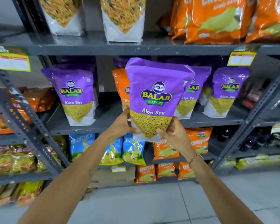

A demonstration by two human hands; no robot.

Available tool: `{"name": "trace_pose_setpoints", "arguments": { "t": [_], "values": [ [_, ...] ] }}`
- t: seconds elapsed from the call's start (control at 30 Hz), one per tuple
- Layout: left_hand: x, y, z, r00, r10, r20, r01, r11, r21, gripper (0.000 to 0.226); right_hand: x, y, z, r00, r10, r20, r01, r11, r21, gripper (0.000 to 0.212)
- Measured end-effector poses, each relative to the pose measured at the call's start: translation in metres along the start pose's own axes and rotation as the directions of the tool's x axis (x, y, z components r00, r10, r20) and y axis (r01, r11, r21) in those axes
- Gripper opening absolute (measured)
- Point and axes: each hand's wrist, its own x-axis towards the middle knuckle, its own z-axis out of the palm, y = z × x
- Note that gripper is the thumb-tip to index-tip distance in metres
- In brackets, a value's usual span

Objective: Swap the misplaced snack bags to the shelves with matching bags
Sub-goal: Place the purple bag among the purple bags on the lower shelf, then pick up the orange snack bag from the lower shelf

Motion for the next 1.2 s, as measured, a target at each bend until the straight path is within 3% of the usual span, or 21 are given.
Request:
{"name": "trace_pose_setpoints", "arguments": {
  "t": [0.1,0.23,0.43,0.5,0.67,0.83,1.07,1.2],
  "values": [
    [0.023,-0.007,0.026,0.997,-0.054,0.051,0.053,0.998,0.022,0.083,0.007,0.019,-0.018,0.999,0.014,-0.042,-0.019,0.994,-0.107,0.065],
    [0.052,-0.013,0.054,0.995,-0.065,0.076,0.063,0.997,0.033,0.087,0.022,0.033,-0.036,0.996,0.019,-0.087,-0.039,0.971,-0.234,0.044],
    [0.093,-0.013,0.083,0.995,-0.066,-0.068,0.077,0.983,0.165,0.073,0.048,0.067,-0.048,0.956,-0.057,-0.288,-0.026,0.962,-0.274,0.037],
    [0.101,-0.017,0.089,0.988,-0.112,-0.108,0.125,0.985,0.123,0.069,0.057,0.079,-0.048,0.938,-0.05,-0.342,-0.043,0.965,-0.259,0.038],
    [0.087,-0.043,0.077,0.913,-0.256,-0.318,0.282,0.959,0.035,0.02,0.066,0.098,-0.033,0.88,-0.051,-0.472,-0.025,0.988,-0.154,0.041],
    [0.072,-0.071,0.033,0.814,-0.377,-0.441,0.349,0.926,-0.147,0.017,0.07,0.1,-0.008,0.818,0.034,-0.574,-0.084,0.995,-0.061,0.04],
    [0.073,-0.092,-0.025,0.852,-0.363,-0.377,0.332,0.932,-0.146,0.017,0.092,0.082,0.034,0.696,0.025,-0.718,-0.219,0.959,-0.179,0.054],
    [0.089,-0.096,-0.041,0.869,-0.344,-0.355,0.328,0.939,-0.107,0.051,0.105,0.072,0.055,0.644,0.05,-0.763,-0.295,0.937,-0.188,0.061]
  ]
}}
